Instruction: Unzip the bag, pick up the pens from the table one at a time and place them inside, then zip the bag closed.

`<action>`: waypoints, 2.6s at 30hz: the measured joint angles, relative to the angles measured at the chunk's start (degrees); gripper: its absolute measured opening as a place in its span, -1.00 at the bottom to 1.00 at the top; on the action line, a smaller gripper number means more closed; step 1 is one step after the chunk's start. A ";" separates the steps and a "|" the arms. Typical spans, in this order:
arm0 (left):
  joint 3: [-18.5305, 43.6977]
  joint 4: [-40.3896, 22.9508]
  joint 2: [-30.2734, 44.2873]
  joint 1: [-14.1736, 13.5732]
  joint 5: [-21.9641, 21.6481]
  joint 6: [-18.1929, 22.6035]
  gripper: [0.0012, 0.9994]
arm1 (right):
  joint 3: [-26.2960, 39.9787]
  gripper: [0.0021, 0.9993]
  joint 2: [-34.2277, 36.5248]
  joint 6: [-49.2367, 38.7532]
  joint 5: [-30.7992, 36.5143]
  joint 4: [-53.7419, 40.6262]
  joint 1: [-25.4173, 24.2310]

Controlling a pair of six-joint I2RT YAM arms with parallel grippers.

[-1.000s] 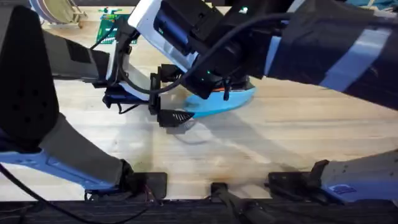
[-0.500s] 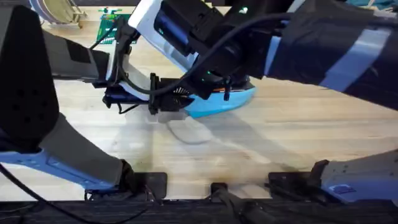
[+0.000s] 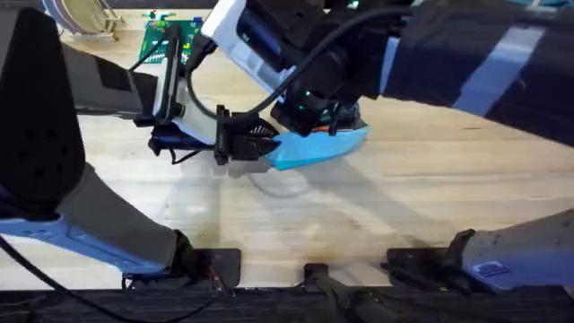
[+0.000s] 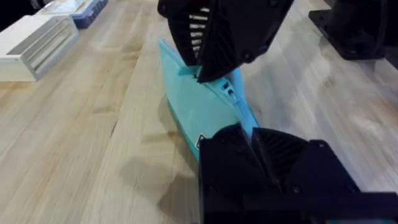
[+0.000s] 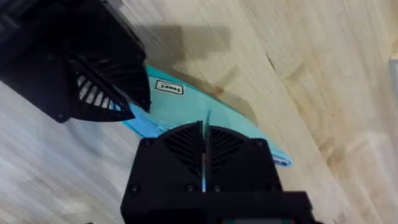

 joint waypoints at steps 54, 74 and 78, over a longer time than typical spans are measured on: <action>0.00 0.18 0.01 -0.11 0.59 0.00 -0.92 | -9.10 -0.94 0.01 -5.35 -8.48 4.86 -33.12; 0.00 0.40 0.00 -0.66 0.81 0.00 -0.92 | -9.84 -0.94 1.82 -3.19 -19.02 7.96 -40.73; 0.00 -0.29 0.00 -0.59 0.57 0.02 -0.92 | -9.84 -0.94 5.10 -3.21 -15.23 10.68 -43.05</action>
